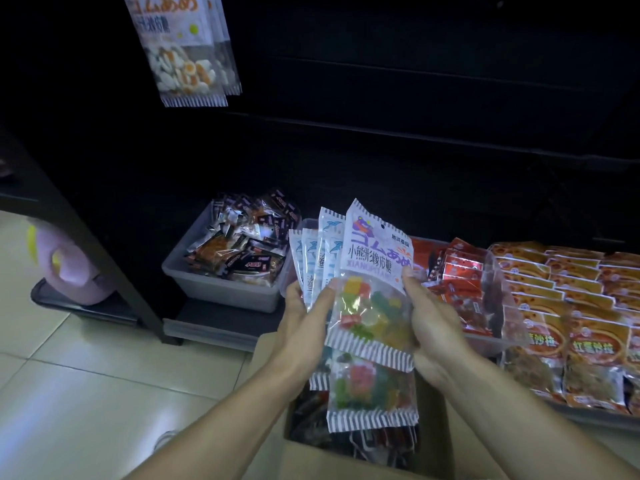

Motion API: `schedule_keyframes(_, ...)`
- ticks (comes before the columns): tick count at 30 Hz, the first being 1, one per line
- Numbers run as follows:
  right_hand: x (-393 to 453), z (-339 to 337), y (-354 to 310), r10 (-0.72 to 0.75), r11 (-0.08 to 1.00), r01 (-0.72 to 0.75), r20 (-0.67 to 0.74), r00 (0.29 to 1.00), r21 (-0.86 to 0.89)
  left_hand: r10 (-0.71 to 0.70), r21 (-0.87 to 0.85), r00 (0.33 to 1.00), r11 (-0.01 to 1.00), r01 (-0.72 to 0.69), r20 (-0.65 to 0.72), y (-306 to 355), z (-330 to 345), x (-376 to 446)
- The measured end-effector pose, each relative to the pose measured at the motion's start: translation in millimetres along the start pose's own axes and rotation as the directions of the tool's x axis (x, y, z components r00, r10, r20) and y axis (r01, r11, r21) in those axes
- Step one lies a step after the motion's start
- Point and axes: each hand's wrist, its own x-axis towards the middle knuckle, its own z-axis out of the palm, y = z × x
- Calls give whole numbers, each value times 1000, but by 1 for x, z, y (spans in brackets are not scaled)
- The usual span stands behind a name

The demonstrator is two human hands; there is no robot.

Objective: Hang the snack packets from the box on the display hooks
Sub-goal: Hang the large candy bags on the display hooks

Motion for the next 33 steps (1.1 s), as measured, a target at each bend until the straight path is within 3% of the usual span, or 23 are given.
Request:
schedule_keyframes(4,-1,5,7,-83,996,83,-3,997,-25,76,93,997,993,-73,-30,0,-2,3)
schedule_keyframes(10,10,6,7,-19,1000,19,-46,999,2,77,113,997,990,-79,24,-2,-3,7)
schedule_keyframes(18,17,10,-11,-15,998,15,-2,1000,65,141,36,990,990,-140,-12,8,-9,15)
schedule_keyframes(23,19,7,-30,3,989,-5,14,1000,149,67,-134,997,988,-71,-32,19,-22,22)
schedule_keyframes(28,15,12,-78,-7,974,-28,154,988,226,118,-178,984,974,-140,-131,34,-40,27)
schedule_keyframes(33,-2,57,-115,-186,981,161,306,934,106,208,-167,959,956,-240,-191,59,-58,26)
